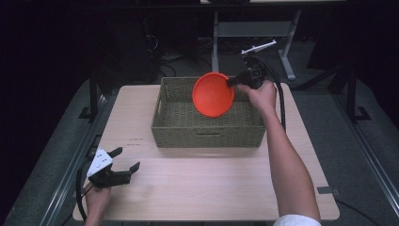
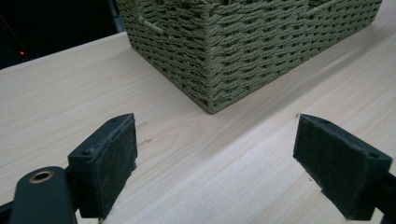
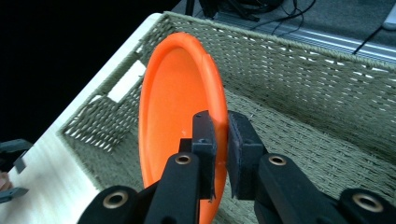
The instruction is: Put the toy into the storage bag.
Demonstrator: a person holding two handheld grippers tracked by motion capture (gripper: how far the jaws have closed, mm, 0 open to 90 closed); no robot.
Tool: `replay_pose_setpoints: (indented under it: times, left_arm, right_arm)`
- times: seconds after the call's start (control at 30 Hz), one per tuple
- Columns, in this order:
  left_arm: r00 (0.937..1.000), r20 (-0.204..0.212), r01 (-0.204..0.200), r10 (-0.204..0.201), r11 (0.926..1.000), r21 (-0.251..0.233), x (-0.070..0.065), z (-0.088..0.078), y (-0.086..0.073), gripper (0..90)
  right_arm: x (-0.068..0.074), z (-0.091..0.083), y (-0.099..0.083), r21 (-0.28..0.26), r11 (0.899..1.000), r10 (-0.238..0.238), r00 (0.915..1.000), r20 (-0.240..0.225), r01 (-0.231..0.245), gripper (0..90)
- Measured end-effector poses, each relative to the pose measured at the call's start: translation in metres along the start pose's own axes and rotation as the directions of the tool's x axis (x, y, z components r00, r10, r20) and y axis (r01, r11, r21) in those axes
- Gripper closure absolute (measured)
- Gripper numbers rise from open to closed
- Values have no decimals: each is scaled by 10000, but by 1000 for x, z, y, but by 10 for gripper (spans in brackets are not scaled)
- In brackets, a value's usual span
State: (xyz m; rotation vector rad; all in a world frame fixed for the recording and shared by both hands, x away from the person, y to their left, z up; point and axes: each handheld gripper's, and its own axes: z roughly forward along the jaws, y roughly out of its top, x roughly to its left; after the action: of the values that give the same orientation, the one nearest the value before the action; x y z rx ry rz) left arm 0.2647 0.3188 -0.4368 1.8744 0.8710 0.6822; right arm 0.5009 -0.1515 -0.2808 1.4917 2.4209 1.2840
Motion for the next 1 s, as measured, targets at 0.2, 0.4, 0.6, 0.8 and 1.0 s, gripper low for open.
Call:
replay_pose_setpoints:
  times: [0.2, 0.4, 0.6, 0.8, 1.0]
  left_arm:
    - [10000, 47, 3, -3, 10000, 5, 0, 0, 0, 130]
    - [10000, 27, 25, -25, 10000, -2, 0, 0, 0, 130]
    - [10000, 18, -17, 17, 10000, 38, 0, 0, 0, 130]
    - [10000, 15, 16, -16, 10000, 3, 0, 0, 0, 130]
    - [10000, 4, -49, 49, 10000, 27, -1, 0, 0, 130]
  right_arm:
    - [-8, 18, -6, 170, 9995, 276, 9996, 50, -276, 821]
    - [-12, 28, -9, 446, 9983, 364, 9993, 68, -367, 821]
    - [-15, 36, -10, 719, 9965, 422, 9989, 185, -434, 821]
    - [-19, 41, -11, 1002, 9935, 525, 9983, 237, -547, 821]
    - [-26, 43, -17, 1130, 9910, 685, 9972, 312, -717, 821]
